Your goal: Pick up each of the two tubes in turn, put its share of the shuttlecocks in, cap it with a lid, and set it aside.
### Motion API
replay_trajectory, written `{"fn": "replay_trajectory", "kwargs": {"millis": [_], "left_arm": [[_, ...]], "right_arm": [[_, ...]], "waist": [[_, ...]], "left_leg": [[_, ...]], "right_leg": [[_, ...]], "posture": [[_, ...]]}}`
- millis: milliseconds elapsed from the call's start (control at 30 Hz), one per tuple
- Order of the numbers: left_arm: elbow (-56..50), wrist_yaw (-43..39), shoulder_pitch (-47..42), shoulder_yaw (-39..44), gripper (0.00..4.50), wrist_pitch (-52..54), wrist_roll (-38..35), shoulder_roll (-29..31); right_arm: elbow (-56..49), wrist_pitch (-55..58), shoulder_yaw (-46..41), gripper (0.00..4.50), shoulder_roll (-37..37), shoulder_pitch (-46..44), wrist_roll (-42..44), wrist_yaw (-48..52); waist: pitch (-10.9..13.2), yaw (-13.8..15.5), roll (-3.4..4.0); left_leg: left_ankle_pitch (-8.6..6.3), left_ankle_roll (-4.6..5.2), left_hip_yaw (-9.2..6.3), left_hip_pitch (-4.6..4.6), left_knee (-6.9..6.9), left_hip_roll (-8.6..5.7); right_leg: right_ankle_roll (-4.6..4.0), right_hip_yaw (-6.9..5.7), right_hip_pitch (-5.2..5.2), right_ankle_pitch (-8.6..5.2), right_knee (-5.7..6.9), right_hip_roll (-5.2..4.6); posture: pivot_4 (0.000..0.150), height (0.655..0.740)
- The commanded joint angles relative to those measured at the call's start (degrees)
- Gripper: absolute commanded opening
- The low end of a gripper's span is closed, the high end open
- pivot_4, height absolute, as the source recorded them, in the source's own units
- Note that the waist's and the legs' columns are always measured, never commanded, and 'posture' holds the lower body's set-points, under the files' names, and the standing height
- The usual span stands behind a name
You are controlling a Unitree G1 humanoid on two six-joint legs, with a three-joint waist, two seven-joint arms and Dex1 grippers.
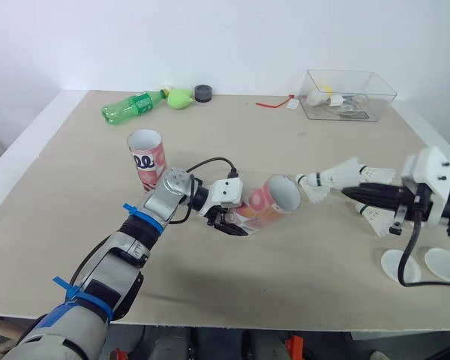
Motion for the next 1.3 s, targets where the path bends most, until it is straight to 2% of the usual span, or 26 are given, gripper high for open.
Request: {"fn": "replay_trajectory", "kwargs": {"millis": [33,233,400,533,867,1033,1300], "left_arm": [[1.60,-0.59,-0.81,-0.69,2.99,2.83,0.70,-0.14],[1.00,-1.82,-2.19,-0.32,2.99,5.22,0.53,-0.01],[1.10,-2.19,-2.28,-1.11,2.99,4.94,1.57,0.50],[-0.12,-4.27,-3.06,-2.12,2.99,6.11,2.01,1.74],[-1.35,-7.76,-7.55,-3.17,2.99,9.00,2.04,2.68],[-1.43,-6.57,-7.36,-3.84,2.99,9.09,3.24,2.27],[-0.88,0.26,-7.90,-3.00,2.99,7.31,5.56,1.50]], "right_arm": [[-1.04,-5.14,3.73,0.06,-1.86,-4.99,-2.76,2.84],[-0.36,-8.24,9.58,0.06,-1.69,-14.09,-4.71,5.44],[2.24,-8.29,10.20,0.06,-1.90,-17.89,-5.02,6.66],[2.80,-9.64,11.07,0.06,-3.40,-18.48,-6.46,9.04],[0.33,-10.47,14.99,0.06,-1.14,-18.69,-7.53,10.35],[0.17,-12.41,18.47,0.06,1.24,-19.08,-9.88,9.95],[2.22,-14.01,21.67,0.06,4.98,-20.42,-13.77,9.54]], "waist": [[0.03,0.06,-0.06],[0.06,0.00,-0.07],[0.09,-0.01,-0.10],[0.09,-0.09,-0.10],[0.20,-0.91,-0.07],[0.22,-1.09,-0.08],[0.23,-1.07,-0.09]], "left_leg": [[0.00,0.00,-0.02,-0.02,0.01,-0.01],[-0.02,0.02,0.03,-0.37,0.08,-0.04],[-0.02,0.01,-0.05,-0.38,0.07,-0.03],[-0.03,0.01,-0.05,-0.39,0.06,-0.02],[-0.03,-0.02,-0.06,-0.42,0.04,0.02],[-0.03,-0.02,-0.06,-0.43,0.04,0.01],[-0.02,-0.03,-0.07,-0.43,0.21,-0.03]], "right_leg": [[0.02,0.00,-0.03,0.01,0.00,0.00],[0.11,0.01,-0.25,0.13,-0.03,-0.10],[-0.02,-0.27,-0.25,0.13,-0.03,-0.37],[-0.05,-0.30,-0.25,0.13,-0.03,-0.39],[-0.12,-0.33,-0.30,0.10,-0.01,-0.33],[-0.11,-0.35,-0.30,0.10,-0.01,-0.32],[0.04,-0.33,-0.21,0.19,0.01,-0.27]], "posture": [[0.150,0.7400],[0.150,0.7400],[0.150,0.7400],[0.150,0.7400],[0.150,0.7400],[0.150,0.7400],[0.150,0.7400]]}}
